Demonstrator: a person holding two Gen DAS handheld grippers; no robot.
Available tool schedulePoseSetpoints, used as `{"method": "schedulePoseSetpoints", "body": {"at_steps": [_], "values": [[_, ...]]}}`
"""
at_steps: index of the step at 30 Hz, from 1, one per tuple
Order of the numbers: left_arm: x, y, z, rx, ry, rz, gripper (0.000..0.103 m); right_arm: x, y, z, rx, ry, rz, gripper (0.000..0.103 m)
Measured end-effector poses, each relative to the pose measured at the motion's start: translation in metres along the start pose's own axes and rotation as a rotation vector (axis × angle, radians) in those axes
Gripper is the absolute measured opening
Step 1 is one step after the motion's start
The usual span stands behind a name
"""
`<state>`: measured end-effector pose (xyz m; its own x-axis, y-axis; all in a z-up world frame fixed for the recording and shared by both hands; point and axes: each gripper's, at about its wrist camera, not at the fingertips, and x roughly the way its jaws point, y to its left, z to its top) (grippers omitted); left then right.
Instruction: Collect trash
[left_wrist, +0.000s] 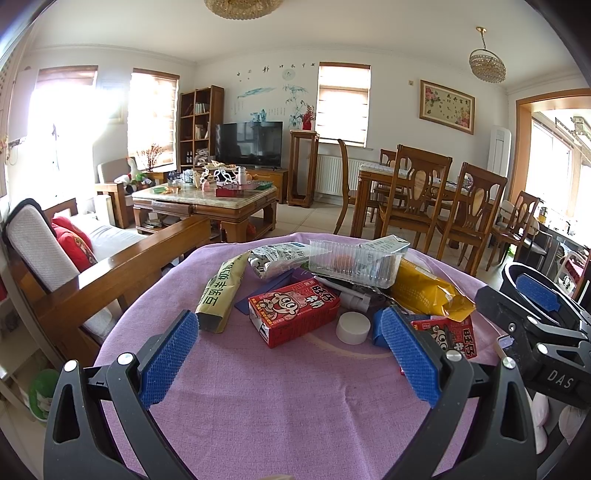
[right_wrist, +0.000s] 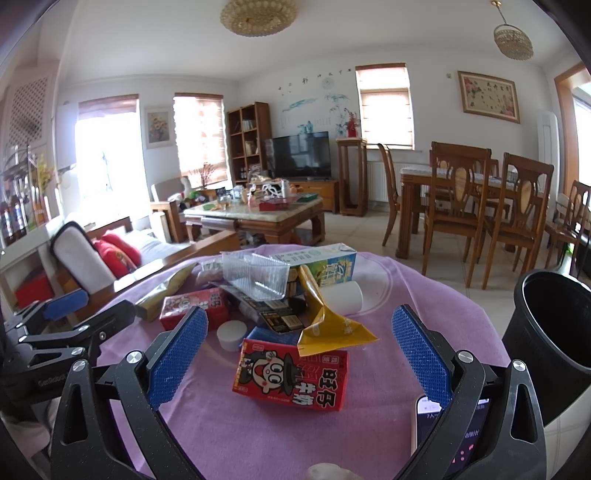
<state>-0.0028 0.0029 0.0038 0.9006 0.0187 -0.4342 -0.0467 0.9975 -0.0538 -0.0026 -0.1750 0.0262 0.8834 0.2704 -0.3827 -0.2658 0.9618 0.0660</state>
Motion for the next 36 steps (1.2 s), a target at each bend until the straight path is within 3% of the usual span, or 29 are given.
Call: {"method": "schedulePoseSetpoints", "body": {"at_steps": [18,23,26,30,36], "values": [[0.0,0.0,0.0,-0.001,0.0,0.001,0.098,0.003,-0.002,-0.001,0.005,0.002,0.003,0.099],[0.002,0.014,0.002,-0.072,0.026,-0.021,0.098,0.007,-0.001,-0.002,0.015,0.019,0.013,0.099],[0.009,0.035,0.004,-0.111,0.071,-0.047,0.098,0.014,-0.001,-0.002,-0.005,0.088,0.095,0.099],[0.019,0.053,0.011,-0.083,0.129,-0.043,0.098,0.018,-0.012,0.018,-0.042,0.155,0.197,0.099],[0.053,0.047,0.029,0.065,0.215,-0.081,0.098,0.045,-0.033,0.053,-0.097,0.241,0.288,0.095]]}}
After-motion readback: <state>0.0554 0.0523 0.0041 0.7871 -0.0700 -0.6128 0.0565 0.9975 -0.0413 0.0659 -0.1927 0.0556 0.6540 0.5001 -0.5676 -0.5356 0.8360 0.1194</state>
